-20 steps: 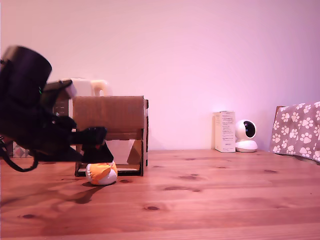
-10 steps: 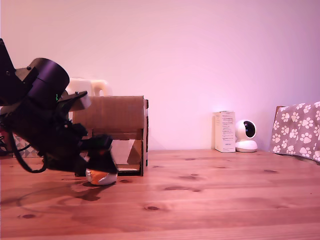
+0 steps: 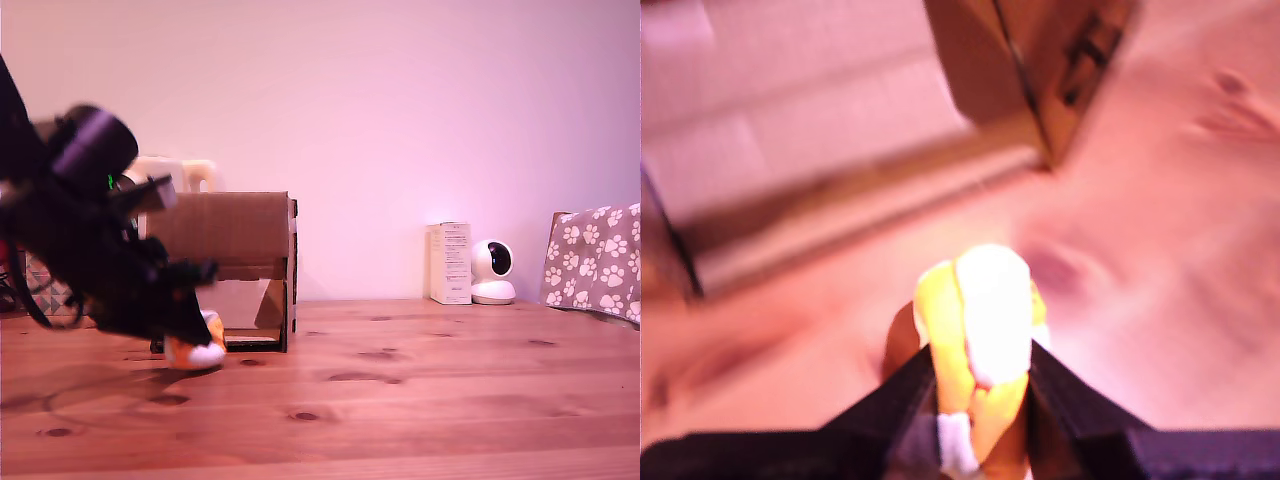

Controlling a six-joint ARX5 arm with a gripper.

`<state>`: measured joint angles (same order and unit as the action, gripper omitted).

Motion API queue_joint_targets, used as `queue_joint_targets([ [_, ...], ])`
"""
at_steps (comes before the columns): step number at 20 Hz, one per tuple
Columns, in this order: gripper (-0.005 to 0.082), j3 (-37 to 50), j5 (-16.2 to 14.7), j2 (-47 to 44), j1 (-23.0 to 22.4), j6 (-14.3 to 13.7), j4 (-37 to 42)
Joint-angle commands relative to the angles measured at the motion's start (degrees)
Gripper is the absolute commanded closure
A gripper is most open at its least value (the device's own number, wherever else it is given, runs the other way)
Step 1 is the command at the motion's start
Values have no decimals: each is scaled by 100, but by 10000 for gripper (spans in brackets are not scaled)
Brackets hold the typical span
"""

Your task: Drop the footbag into the cardboard dice tower

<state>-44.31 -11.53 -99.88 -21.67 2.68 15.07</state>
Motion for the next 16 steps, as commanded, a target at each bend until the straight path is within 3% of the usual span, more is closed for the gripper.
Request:
queue_joint_targets([
  [1, 631, 68, -20, 476, -24, 46, -146],
  [5, 631, 68, -17, 1436, -24, 337, -601],
  [9, 631, 68, -2, 2208, -24, 337, -752],
  [13, 631, 68, 13, 2739, -24, 337, -557],
  [16, 631, 68, 201, 2835, -24, 334, 66],
])
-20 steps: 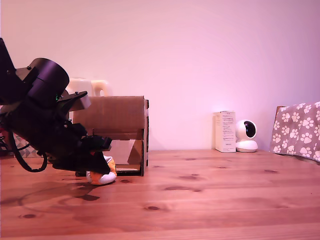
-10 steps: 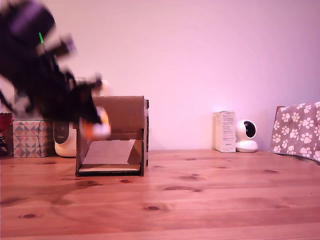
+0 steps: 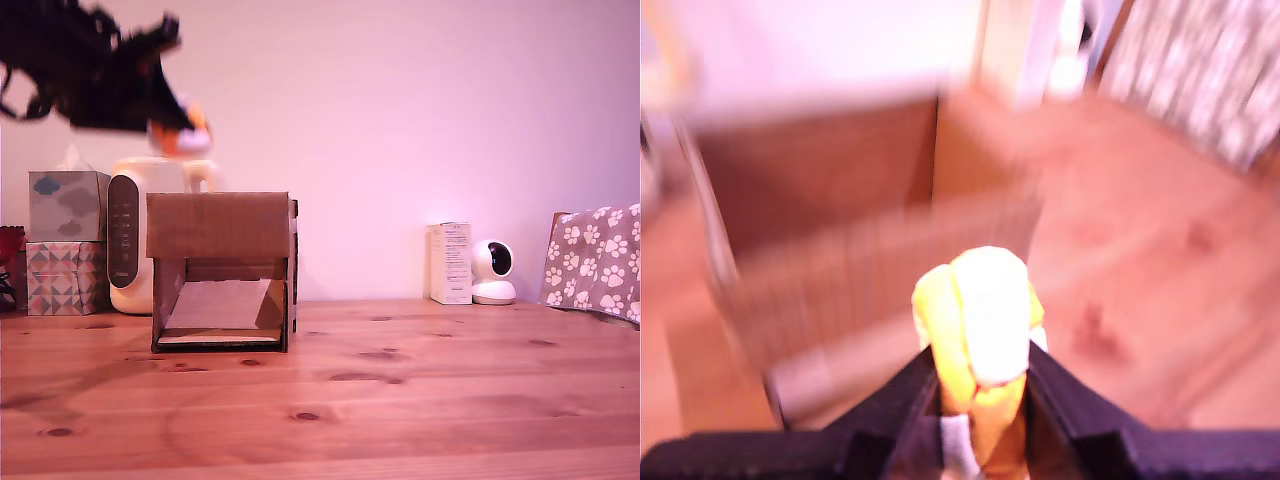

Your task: Drop the footbag into the cardboard dice tower

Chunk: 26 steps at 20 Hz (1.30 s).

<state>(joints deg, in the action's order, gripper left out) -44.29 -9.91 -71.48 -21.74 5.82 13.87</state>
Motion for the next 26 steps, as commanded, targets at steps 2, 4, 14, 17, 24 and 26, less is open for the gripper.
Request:
queue_joint_targets([
  [2, 631, 61, 170, -15, -17, 17, 669],
  [4, 631, -9, 332, -28, -17, 13, 918],
  [14, 631, -1788, 461, -1355, 33, -415, -232],
  [17, 630, -2476, 461, -1963, 168, -485, -883],
  [24, 629, -3447, 439, -3021, 474, -592, -1655],
  [26, 627, -3449, 439, -3073, 505, -612, -1696],
])
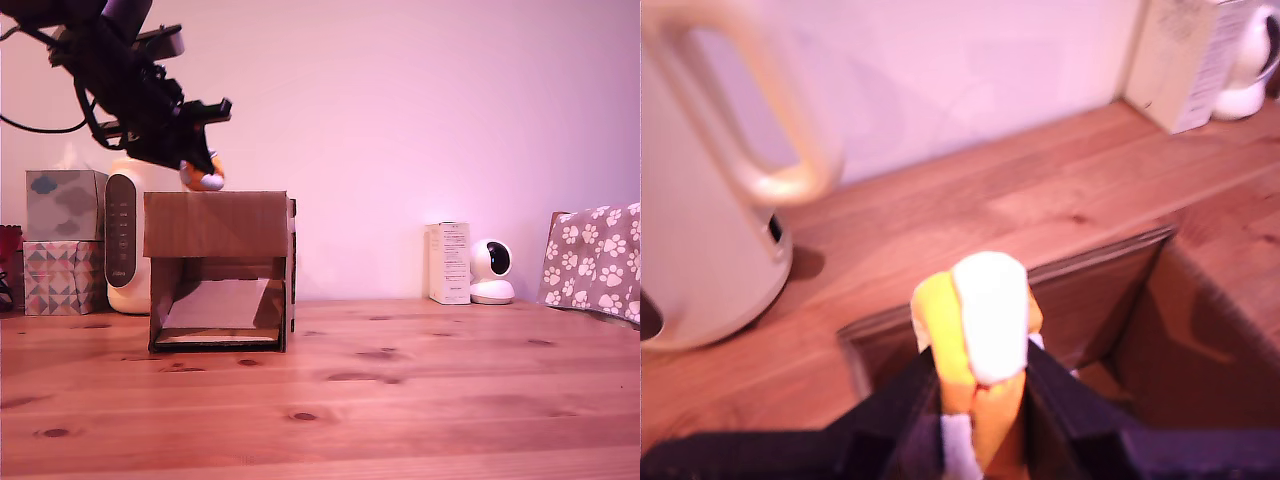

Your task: Drop the footbag into the cardboard dice tower

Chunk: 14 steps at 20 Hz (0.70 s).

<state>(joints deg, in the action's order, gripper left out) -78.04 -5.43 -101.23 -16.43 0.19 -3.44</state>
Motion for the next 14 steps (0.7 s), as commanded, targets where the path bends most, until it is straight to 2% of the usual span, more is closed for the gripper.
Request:
queue_joint_targets([
  [1, 612, -74, -20, -103, -20, -48, 33],
  [2, 565, -74, -31, -103, -20, -79, 39],
  [5, 249, -83, -26, -103, -20, -79, 72],
  [6, 210, -85, -26, -98, -20, -68, 26],
  [9, 218, -85, -28, 66, -20, -68, -326],
  [10, 239, -85, -33, 175, -20, -81, -494],
  [11, 325, -85, -33, 306, -24, -83, -691],
  [14, 775, -85, -179, 688, -24, -66, -1237],
])
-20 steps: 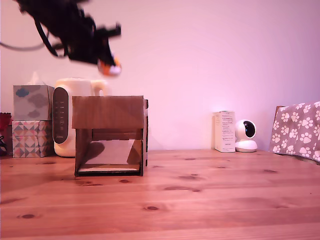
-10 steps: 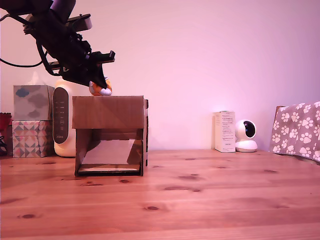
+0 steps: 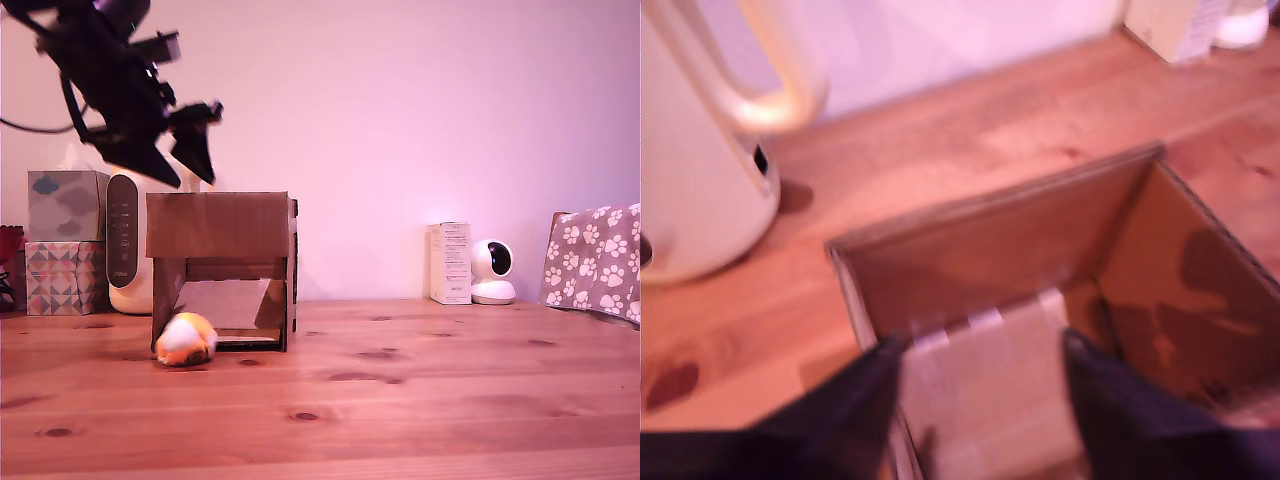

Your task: Drop the footbag into the cardboard dice tower

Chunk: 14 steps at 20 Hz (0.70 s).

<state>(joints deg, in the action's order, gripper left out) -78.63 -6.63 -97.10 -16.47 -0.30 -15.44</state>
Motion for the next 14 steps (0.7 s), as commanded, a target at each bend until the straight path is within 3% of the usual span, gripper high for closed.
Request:
queue_joint_targets([
  [1, 780, -26, -85, 391, -22, -9, -197],
  [4, 786, 4, -291, 597, -22, -11, -470],
  [6, 786, 245, -538, 761, -22, -11, -236],
  [9, 786, 1040, -798, 1165, -22, 31, 612],
  [14, 785, 2732, -876, 2168, -57, 192, 2319],
])
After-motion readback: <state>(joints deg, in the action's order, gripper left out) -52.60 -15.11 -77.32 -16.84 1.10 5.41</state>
